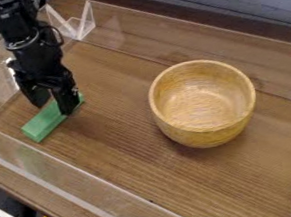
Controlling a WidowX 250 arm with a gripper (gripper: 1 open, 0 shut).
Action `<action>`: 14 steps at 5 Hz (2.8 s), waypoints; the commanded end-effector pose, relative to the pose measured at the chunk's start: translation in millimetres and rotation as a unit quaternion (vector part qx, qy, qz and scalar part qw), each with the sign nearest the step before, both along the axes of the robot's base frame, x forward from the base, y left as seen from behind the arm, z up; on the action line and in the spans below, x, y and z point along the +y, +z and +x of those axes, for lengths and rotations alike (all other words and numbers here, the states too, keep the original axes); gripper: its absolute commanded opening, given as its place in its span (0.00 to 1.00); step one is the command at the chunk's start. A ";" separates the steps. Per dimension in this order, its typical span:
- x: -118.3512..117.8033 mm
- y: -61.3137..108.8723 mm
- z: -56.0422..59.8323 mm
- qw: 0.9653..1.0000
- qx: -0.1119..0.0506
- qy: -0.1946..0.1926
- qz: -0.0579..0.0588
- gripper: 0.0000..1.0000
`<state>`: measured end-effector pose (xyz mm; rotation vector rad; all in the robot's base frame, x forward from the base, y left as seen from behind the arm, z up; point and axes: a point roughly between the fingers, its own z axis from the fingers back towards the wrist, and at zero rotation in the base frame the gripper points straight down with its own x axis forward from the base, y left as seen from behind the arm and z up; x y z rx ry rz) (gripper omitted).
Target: Put the green block in the brown bowl
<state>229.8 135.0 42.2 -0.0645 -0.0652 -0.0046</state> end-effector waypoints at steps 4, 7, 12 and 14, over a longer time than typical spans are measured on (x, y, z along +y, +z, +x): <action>6.0 -6.6 6.1 1.000 -0.001 0.007 0.015 0.00; -22.3 57.9 8.6 1.000 -0.012 0.021 -0.005 0.00; -124.3 104.9 26.7 0.998 -0.050 -0.021 -0.011 0.00; -127.2 103.0 25.0 0.998 -0.057 -0.022 0.012 0.00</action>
